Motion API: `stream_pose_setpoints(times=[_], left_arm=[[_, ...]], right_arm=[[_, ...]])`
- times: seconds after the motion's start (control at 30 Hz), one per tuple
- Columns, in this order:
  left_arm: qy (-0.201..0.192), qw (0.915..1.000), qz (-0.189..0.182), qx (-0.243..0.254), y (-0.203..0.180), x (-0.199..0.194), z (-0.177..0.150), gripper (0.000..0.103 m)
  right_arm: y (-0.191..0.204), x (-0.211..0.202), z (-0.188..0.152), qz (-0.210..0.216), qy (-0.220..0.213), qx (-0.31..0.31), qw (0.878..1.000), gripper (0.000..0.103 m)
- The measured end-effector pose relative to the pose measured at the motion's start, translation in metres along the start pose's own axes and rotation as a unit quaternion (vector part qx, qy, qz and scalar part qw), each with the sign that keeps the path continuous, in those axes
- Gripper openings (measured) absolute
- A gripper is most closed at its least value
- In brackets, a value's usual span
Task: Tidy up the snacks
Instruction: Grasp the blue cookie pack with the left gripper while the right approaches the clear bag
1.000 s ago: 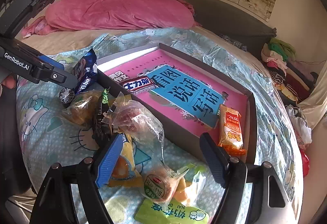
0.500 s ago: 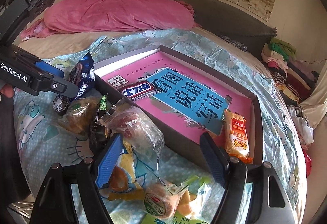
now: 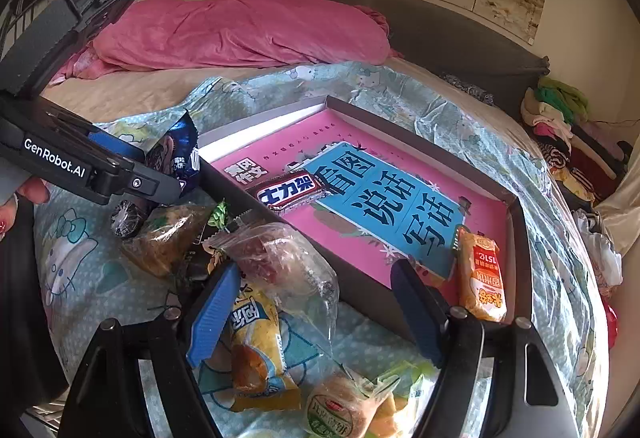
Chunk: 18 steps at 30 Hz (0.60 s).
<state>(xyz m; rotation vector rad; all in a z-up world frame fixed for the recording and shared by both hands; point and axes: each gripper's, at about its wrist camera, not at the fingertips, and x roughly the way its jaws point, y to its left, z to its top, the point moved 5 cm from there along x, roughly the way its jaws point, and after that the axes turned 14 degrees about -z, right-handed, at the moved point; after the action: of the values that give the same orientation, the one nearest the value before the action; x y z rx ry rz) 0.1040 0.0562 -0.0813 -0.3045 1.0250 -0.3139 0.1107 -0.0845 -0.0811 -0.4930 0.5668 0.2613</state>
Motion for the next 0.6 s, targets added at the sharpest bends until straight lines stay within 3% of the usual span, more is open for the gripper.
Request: stream_pose_setpoints(times=[0.3, 0.4, 0.6], left_arm=[[-0.002, 1.0000, 0.003, -0.001, 0.001, 0.005, 0.003, 0.075], [-0.001, 1.0000, 0.006, 0.001, 0.001, 0.007, 0.003, 0.075], [0.000, 0.9997, 0.020, 0.013, 0.002, 0.011, 0.003, 0.075]], right_arm=[[0.003, 0.009, 0.003, -0.018, 0.011, 0.004, 1.000, 0.076], [0.007, 0.010, 0.002, -0.043, 0.009, -0.020, 0.999, 0.068], [0.014, 0.005, 0.003, -0.055, -0.006, -0.057, 0.997, 0.050]])
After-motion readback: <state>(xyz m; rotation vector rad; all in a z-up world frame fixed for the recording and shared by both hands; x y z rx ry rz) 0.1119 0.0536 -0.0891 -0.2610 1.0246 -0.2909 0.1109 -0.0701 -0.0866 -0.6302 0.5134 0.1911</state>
